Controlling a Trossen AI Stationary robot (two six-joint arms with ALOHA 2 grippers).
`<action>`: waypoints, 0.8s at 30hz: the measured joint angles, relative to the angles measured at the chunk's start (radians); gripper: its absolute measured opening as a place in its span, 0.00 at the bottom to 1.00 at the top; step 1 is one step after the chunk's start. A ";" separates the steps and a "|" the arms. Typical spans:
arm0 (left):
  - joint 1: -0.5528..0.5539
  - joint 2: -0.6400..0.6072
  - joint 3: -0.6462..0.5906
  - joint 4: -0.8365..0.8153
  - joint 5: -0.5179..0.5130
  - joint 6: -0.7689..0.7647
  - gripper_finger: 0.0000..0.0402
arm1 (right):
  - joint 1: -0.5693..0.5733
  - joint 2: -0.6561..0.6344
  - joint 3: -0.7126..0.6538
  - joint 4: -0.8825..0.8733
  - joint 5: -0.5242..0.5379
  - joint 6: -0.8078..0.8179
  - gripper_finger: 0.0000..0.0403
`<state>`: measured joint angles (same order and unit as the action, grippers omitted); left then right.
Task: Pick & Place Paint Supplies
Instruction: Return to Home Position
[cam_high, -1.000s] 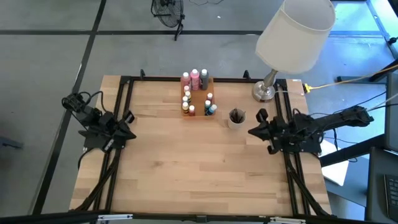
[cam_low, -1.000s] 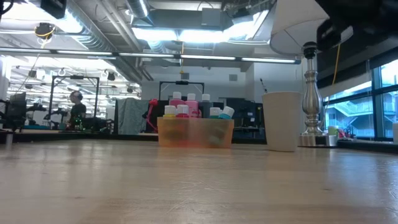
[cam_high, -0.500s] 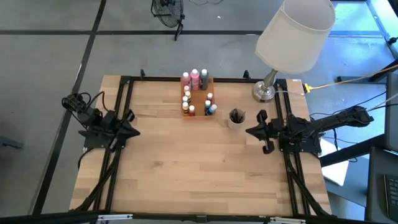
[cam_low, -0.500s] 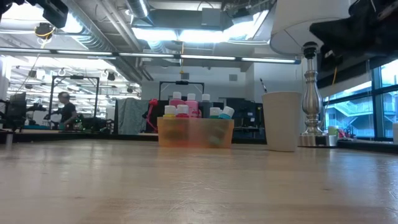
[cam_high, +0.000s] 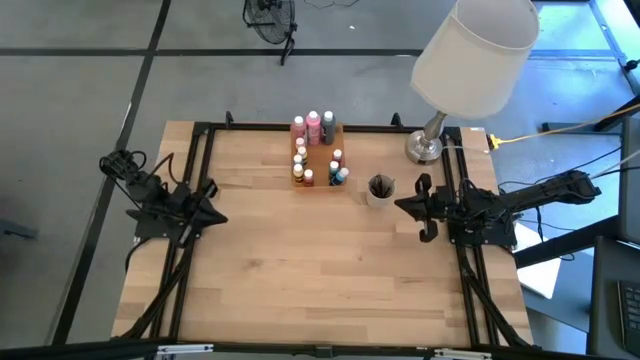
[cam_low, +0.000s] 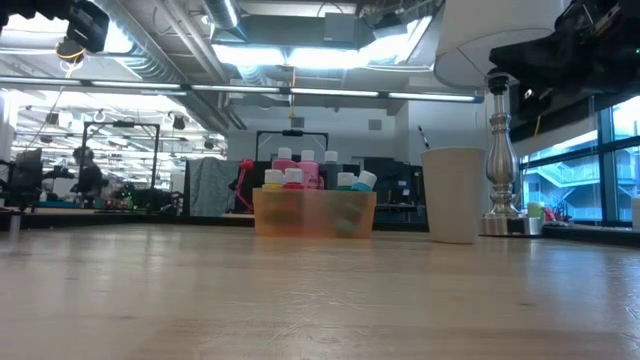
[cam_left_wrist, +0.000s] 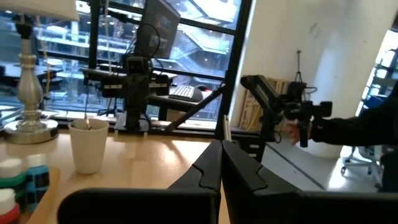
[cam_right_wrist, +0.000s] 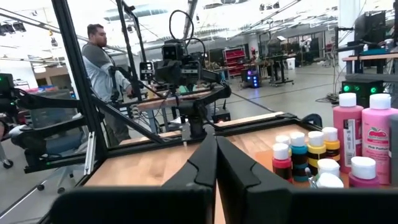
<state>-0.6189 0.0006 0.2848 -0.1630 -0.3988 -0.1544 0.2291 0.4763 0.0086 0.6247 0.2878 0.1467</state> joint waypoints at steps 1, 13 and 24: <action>0.000 0.000 0.000 0.000 0.009 0.009 0.00 | 0.000 0.000 0.000 0.000 0.000 -0.002 0.02; 0.000 -0.001 -0.182 0.281 0.194 0.055 0.00 | 0.000 0.000 0.001 0.000 0.000 -0.005 0.02; 0.000 0.000 -0.276 0.383 0.404 0.033 0.00 | 0.000 0.000 0.001 0.000 -0.001 -0.005 0.02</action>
<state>-0.6188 0.0003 0.0086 0.2198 0.0050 -0.1211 0.2291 0.4763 0.0093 0.6243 0.2871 0.1417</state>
